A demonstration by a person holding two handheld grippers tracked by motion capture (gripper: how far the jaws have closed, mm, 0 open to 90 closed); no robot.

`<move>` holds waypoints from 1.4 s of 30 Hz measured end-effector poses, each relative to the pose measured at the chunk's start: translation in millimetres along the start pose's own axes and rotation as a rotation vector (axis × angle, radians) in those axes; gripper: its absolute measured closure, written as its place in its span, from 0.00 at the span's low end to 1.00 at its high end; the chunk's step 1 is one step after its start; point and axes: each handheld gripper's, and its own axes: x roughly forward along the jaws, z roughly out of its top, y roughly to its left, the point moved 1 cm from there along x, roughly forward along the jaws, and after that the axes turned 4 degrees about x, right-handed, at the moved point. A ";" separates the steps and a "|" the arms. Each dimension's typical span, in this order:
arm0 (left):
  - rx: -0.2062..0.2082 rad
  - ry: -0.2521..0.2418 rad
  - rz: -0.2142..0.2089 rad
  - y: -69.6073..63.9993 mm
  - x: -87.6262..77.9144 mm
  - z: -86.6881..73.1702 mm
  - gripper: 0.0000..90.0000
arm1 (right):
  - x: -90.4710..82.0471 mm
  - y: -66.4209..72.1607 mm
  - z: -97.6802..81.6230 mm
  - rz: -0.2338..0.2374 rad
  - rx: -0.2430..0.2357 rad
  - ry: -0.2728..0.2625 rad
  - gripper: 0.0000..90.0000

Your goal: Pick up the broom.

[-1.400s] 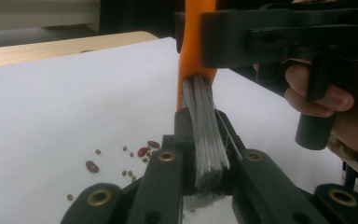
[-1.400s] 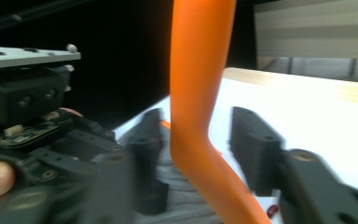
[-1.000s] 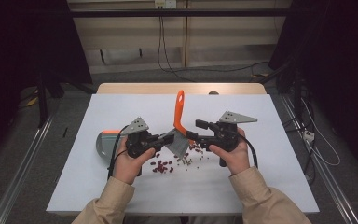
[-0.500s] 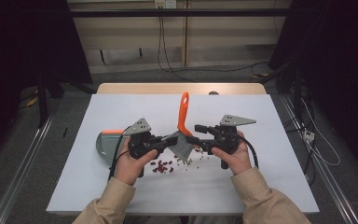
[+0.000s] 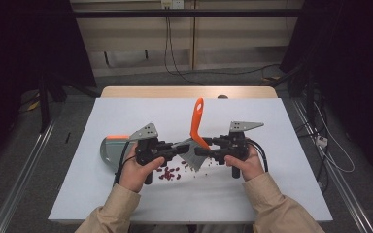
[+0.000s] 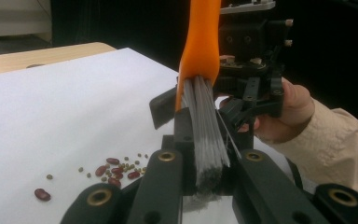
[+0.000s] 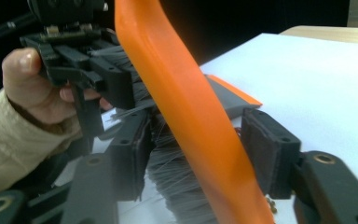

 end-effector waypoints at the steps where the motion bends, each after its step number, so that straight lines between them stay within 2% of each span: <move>1: 0.003 -0.001 0.000 0.6 -0.2 -0.1 0.94 | -0.1 0.3 -0.3 0.001 -0.006 0.007 0.54; 5: 0.007 -0.015 0.033 6.1 -3.1 -0.1 0.91 | -3.2 2.7 -0.5 0.027 -0.012 0.061 0.74; 7: 0.008 -0.024 0.043 8.3 -3.7 -0.6 0.86 | -4.8 6.3 1.0 0.034 -0.015 0.064 0.77; 8: 0.009 -0.027 0.045 8.6 -3.5 -0.7 0.84 | -6.1 8.2 2.6 0.028 -0.017 0.065 0.78; 10: 0.023 -0.025 0.074 8.5 -3.5 -0.1 0.73 | -8.8 11.7 6.0 0.011 -0.029 0.080 0.78; 11: 0.024 -0.024 0.084 8.7 -3.7 -0.3 0.72 | -10.0 12.2 6.8 -0.003 -0.029 0.082 0.78; 13: 0.029 -0.007 0.103 9.6 -4.4 -0.7 0.61 | -14.4 11.8 8.9 -0.035 -0.009 0.079 0.78; 15: 0.045 0.013 0.123 9.8 -5.3 -1.2 0.58 | -19.0 11.2 10.6 -0.092 -0.012 0.093 0.78; 19: 0.064 0.021 0.150 12.2 -9.0 -1.1 0.46 | -27.6 8.5 12.9 -0.170 0.002 0.104 0.78; 22: 0.064 0.026 0.162 13.8 -12.0 -1.2 0.39 | -32.4 6.9 14.1 -0.227 -0.010 0.111 0.78; 24: 0.075 0.031 0.173 14.7 -13.9 -1.6 0.39 | -35.6 6.4 15.3 -0.257 -0.012 0.113 0.78; 29: 0.065 0.028 0.197 18.1 -19.5 -1.8 0.29 | -47.0 4.7 19.1 -0.361 -0.027 0.111 0.78; 31: 0.061 0.021 0.211 19.6 -22.4 -1.9 0.24 | -51.8 2.7 19.5 -0.392 -0.016 0.108 0.78; 36: 0.067 0.029 0.230 22.7 -29.0 -3.8 0.22 | -61.4 -0.1 20.5 -0.517 -0.038 0.129 0.78; 42: 0.074 0.045 0.260 26.4 -35.4 -6.7 0.17 | -69.3 -5.6 19.5 -0.607 -0.035 0.141 0.78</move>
